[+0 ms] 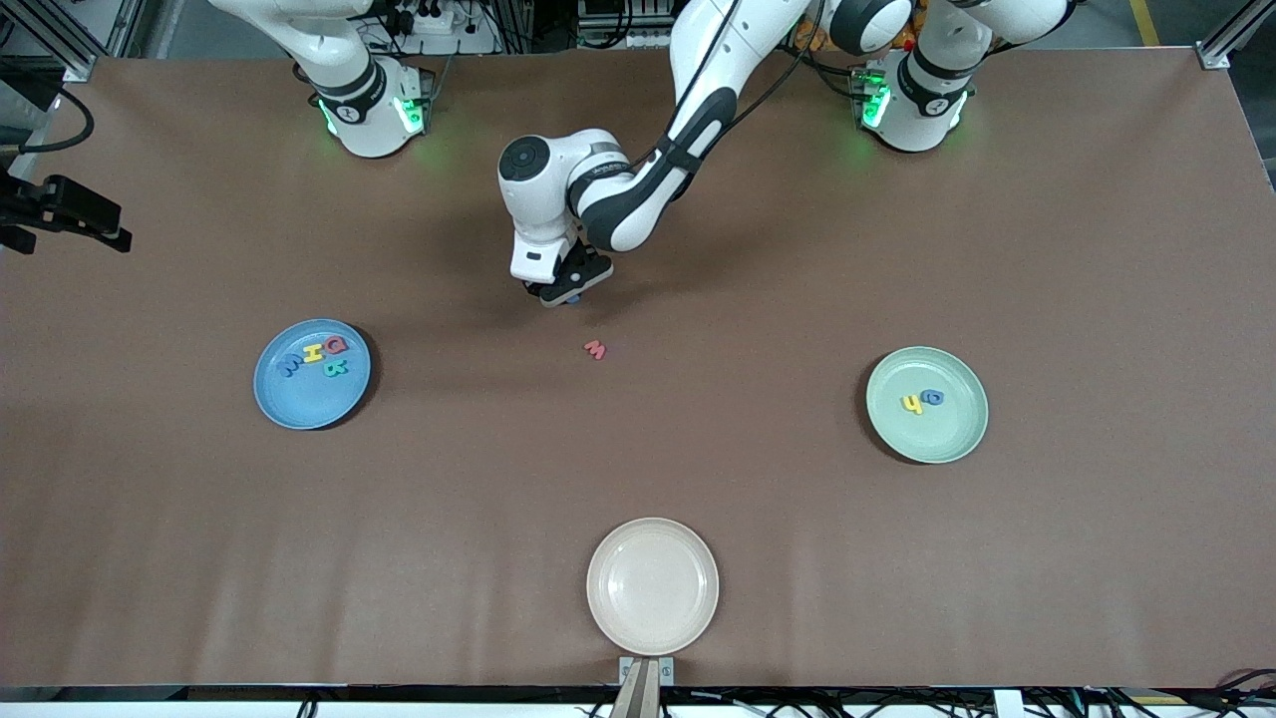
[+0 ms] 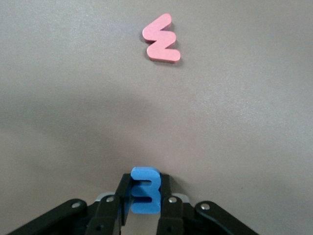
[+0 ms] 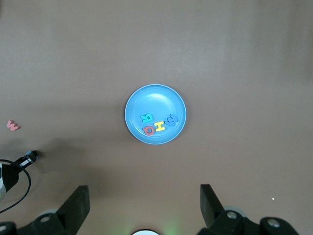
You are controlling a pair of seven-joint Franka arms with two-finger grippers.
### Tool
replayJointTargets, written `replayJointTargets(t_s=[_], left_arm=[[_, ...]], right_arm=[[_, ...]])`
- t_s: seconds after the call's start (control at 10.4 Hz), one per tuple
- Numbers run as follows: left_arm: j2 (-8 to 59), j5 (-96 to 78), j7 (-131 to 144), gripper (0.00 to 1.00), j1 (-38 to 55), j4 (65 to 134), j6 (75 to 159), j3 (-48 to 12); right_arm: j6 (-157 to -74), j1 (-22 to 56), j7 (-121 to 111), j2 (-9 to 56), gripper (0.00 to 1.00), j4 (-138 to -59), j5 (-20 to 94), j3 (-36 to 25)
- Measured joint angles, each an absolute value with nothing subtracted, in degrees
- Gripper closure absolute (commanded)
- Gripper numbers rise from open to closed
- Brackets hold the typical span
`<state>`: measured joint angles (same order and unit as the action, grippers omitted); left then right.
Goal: Sort uppercase to blue plate, lowercase to green plate
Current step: 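Lift the blue m with the left gripper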
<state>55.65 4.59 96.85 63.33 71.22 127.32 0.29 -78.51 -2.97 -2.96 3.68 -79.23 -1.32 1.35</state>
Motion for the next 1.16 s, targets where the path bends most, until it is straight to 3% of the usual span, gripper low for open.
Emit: replayJointTargets(t_s=[0.39, 1.16], left_arm=[[55.45, 4.59, 96.85, 1.0, 62.04, 70.59, 123.38, 0.95], [48.4, 4.59, 89.91, 1.0, 48.71, 70.7, 111.89, 1.51]], right_arm=[[-78.45, -2.97, -2.96, 3.68, 0.0, -79.24, -1.31, 1.36], [-78.37, -2.98, -2.96, 3.68, 0.0, -79.21, -1.31, 1.33]])
